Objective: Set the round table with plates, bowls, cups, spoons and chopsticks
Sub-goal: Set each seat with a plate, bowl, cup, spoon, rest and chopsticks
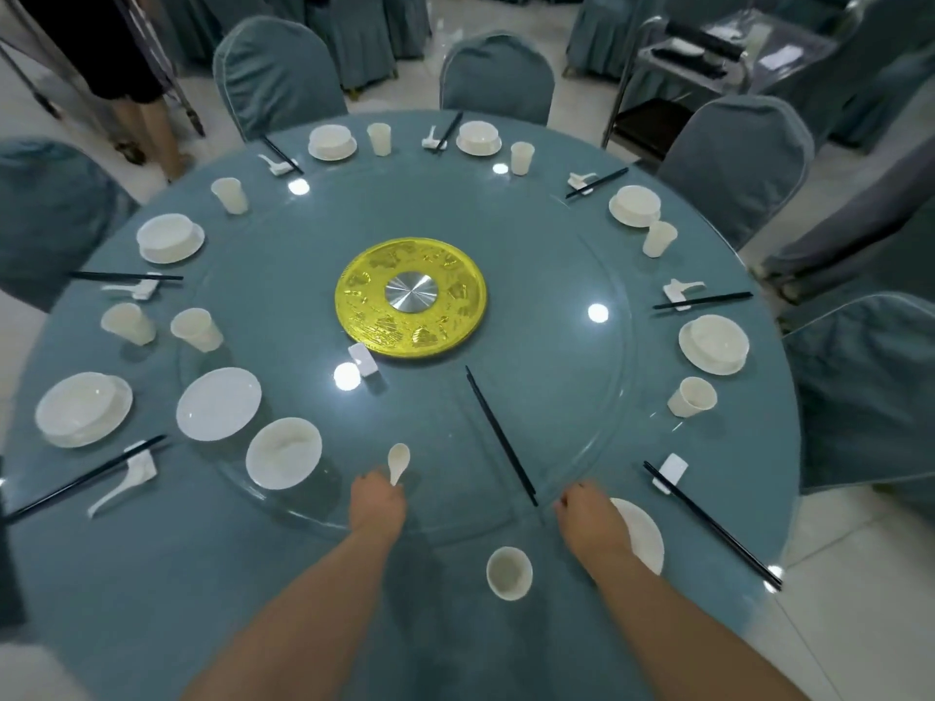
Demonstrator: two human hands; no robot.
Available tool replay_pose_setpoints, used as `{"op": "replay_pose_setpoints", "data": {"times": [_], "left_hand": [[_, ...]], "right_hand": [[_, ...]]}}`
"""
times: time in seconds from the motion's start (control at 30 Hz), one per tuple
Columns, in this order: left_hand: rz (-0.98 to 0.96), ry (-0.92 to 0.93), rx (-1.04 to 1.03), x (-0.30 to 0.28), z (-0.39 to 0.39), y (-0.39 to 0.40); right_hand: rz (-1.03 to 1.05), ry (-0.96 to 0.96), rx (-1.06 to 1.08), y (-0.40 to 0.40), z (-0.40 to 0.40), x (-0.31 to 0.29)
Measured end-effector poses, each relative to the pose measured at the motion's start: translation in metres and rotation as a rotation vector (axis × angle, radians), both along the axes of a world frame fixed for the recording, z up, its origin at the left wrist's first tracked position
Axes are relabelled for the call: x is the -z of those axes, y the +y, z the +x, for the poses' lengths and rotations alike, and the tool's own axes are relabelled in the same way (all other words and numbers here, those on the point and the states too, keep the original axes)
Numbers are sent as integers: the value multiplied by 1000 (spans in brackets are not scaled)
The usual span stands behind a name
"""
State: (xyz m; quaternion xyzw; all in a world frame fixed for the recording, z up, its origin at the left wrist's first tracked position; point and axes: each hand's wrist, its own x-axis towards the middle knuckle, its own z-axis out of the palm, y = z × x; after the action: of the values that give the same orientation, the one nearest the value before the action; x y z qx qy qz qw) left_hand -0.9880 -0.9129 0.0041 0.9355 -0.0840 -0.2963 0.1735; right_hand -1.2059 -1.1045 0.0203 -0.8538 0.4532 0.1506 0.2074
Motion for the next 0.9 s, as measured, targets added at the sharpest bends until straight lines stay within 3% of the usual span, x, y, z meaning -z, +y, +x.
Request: {"op": "replay_pose_setpoints", "data": {"times": [0.33, 0.9], "left_hand": [[160, 56, 124, 4, 9, 12], [119, -22, 158, -9, 0, 15]], "right_hand": [[-21, 5, 37, 23, 5, -2], [-1, -44, 111, 34, -7, -17]]}}
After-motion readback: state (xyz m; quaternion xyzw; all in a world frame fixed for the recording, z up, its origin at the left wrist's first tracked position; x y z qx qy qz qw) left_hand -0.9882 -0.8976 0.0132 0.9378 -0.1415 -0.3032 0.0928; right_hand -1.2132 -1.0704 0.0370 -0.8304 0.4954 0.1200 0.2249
